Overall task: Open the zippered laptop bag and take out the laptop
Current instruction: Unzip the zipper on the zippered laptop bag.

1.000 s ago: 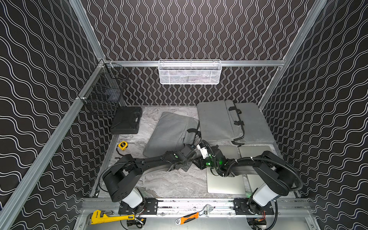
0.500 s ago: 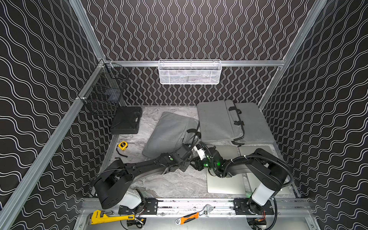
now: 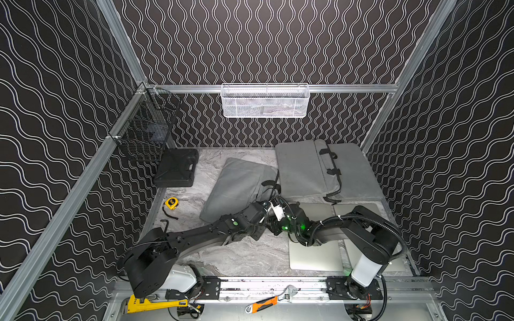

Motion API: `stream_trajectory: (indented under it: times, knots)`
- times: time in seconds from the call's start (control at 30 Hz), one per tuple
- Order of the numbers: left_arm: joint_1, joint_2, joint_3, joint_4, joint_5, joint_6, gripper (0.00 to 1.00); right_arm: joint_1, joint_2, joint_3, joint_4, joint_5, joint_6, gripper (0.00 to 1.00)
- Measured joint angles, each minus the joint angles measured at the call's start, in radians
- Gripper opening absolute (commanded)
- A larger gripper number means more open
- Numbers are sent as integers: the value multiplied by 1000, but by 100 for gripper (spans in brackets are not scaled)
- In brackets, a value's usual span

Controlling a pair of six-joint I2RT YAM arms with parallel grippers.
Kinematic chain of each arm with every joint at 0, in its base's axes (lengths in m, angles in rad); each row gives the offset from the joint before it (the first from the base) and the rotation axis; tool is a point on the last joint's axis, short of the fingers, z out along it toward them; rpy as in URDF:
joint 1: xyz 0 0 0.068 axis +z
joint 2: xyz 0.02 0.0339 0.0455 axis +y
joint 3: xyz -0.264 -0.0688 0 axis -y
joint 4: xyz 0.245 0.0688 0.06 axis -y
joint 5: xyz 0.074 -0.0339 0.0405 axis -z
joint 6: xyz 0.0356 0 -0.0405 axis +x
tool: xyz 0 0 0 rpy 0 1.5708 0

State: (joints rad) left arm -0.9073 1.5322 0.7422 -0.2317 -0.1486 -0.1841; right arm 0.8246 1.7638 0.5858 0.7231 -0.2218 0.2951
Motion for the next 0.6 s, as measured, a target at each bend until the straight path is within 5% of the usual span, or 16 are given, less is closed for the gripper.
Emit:
stream_trajectory:
  times: [0.1,0.27,0.6]
  knots:
    - [0,-8,-4,5,8,4,0,1,6,5,9,-3,-19,27]
    - [0,-17,-4,5,20,14,0,7,10,8,30,-24,-30,0]
    - [0,-75,-30,23,22,29,0,20,-72,12,-53,44,-71,0]
